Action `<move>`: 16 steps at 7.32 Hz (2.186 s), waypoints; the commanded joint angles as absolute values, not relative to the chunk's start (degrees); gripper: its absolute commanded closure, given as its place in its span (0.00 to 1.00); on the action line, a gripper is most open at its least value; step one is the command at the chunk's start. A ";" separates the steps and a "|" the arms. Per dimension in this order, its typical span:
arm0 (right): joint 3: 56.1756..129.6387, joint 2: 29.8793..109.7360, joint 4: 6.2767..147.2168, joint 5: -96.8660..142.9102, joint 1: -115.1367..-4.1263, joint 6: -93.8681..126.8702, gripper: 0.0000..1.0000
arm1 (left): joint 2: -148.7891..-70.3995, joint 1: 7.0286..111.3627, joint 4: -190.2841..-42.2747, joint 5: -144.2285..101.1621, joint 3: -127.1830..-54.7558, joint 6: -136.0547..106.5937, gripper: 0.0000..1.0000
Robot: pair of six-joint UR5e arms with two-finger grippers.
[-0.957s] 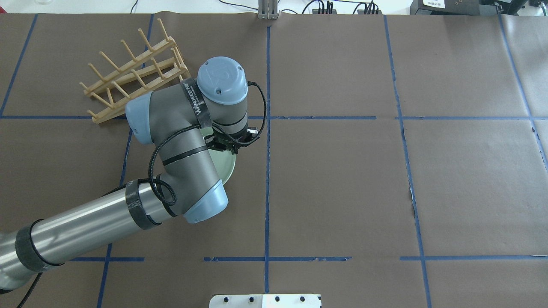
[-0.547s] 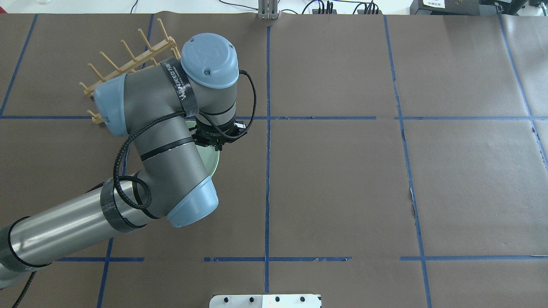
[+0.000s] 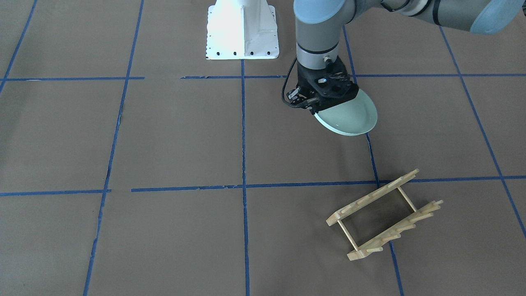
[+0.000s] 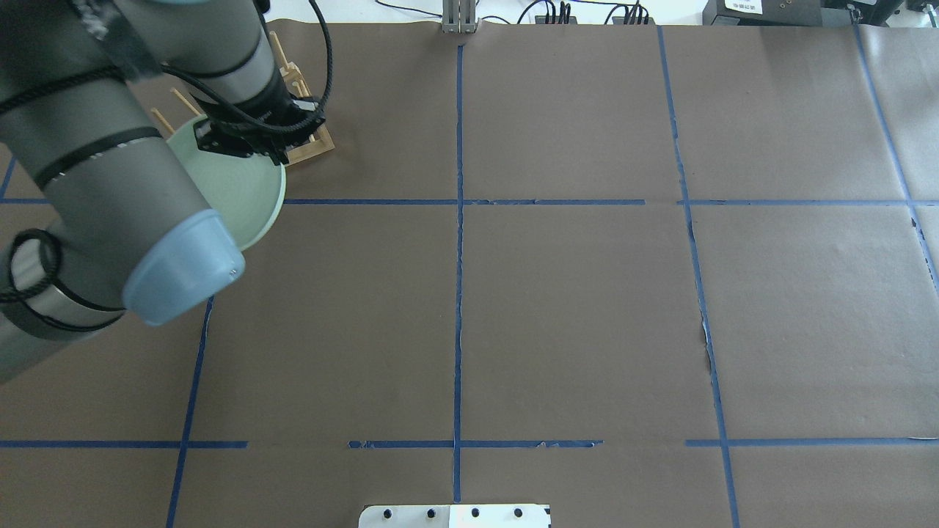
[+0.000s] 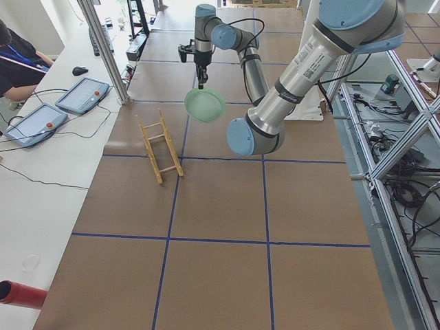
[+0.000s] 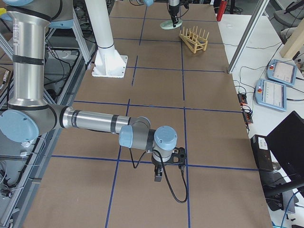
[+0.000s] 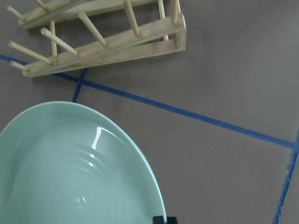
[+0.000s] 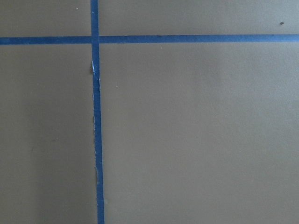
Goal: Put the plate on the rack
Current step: 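Lift the plate with the left gripper and tilt it upright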
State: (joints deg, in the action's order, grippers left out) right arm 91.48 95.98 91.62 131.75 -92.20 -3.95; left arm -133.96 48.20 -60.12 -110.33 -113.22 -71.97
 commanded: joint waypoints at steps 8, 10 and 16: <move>91.41 95.98 91.58 131.75 -92.20 -3.96 0.00 | -101.74 55.90 -104.31 -111.97 -131.31 -86.51 1.00; 91.41 95.98 91.67 131.75 -92.20 -4.04 0.00 | -89.35 55.90 -133.27 -111.45 -128.43 -97.42 1.00; 91.41 95.98 91.58 131.75 -92.20 -4.04 0.00 | -91.45 58.69 -178.81 -110.92 -110.09 -109.51 1.00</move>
